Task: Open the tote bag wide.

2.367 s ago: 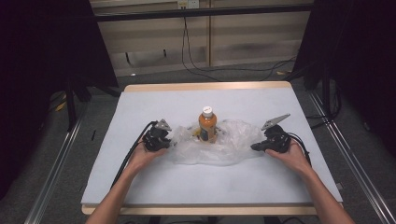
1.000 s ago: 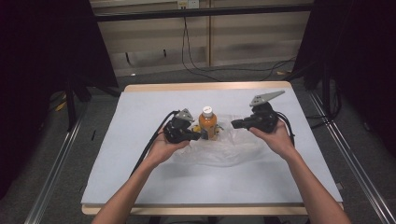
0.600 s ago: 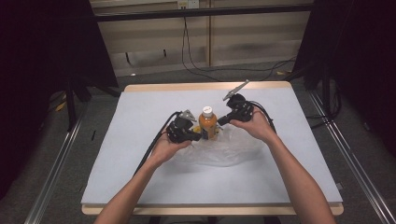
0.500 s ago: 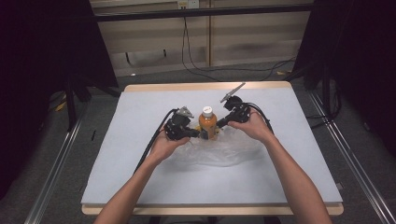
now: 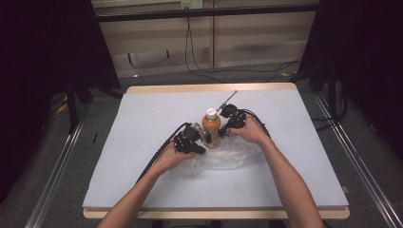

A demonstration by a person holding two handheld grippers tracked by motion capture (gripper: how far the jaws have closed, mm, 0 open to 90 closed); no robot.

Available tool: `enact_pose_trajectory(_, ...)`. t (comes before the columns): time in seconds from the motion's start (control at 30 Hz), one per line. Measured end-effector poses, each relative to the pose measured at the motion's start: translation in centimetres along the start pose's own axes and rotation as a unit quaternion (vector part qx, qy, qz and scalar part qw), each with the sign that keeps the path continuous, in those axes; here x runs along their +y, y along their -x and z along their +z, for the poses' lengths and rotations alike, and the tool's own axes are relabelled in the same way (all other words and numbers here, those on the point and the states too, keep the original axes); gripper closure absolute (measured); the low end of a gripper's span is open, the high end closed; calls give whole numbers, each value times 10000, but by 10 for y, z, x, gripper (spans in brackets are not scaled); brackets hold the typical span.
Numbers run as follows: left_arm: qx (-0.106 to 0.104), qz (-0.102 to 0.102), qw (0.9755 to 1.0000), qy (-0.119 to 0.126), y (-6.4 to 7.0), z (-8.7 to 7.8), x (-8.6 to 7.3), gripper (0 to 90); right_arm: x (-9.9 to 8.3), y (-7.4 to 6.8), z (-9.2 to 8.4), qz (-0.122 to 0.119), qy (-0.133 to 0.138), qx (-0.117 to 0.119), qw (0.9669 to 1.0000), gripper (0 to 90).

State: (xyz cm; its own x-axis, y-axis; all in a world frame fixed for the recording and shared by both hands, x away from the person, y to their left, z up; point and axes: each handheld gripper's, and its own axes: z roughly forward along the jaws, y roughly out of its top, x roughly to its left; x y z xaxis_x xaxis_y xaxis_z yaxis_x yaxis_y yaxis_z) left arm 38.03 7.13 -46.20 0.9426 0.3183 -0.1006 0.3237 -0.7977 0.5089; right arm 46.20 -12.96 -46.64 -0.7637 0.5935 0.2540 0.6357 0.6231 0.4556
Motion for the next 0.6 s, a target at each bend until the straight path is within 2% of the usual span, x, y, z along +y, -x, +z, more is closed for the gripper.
enact_pose_trajectory(0.03, -22, 254, 9996, -80, 13, 1, 2, 900, 6, 4, 3, 88, 61, -99, 9999, 900)
enact_pose_trajectory(0.07, -22, 254, 9996, -80, 13, 1, 2, 900, 6, 4, 3, 88, 61, -99, 9999, 900)
enact_pose_trajectory(0.1, -43, 317, 9994, -123, 22, 1, 2, 900, 13, 8, 5, 133, 104, -209, 9996, 900)
enact_pose_trajectory(0.13, -31, 486, 9987, -165, 28, 1, 2, 900, 16, 10, 6, 159, 88, -270, 9995, 900)
enact_pose_trajectory(0.2, -10, 569, 9982, -190, 42, 2, 1, 900, 20, 13, 7, 203, 102, -296, 9993, 900)
enact_pose_trajectory(0.23, -46, 680, 9974, -221, 54, 1, -1, 900, 25, 18, 9, 305, 157, -361, 9988, 900)
enact_pose_trajectory(0.3, -70, 805, 9964, -255, 63, 0, -3, 900, 31, 23, 11, 374, 211, -467, 9980, 900)
enact_pose_trajectory(0.4, -86, 792, 9966, -222, 69, 0, -5, 900, 37, 27, 14, 418, 245, -521, 9975, 900)
enact_pose_trajectory(0.43, -185, 814, 9962, -253, 70, -1, -7, 900, 42, 29, 15, 453, 258, -618, 9967, 900)
enact_pose_trajectory(0.5, -223, 776, 9965, -222, 71, -2, -8, 900, 44, 31, 16, 480, 253, -661, 9963, 900)
enact_pose_trajectory(0.53, -206, 878, 9956, -254, 71, -2, -8, 900, 48, 34, 17, 567, 251, -770, 9951, 900)
enact_pose_trajectory(0.6, -224, 895, 9955, -232, 75, -2, -9, 900, 50, 36, 18, 630, 274, -812, 9943, 900)
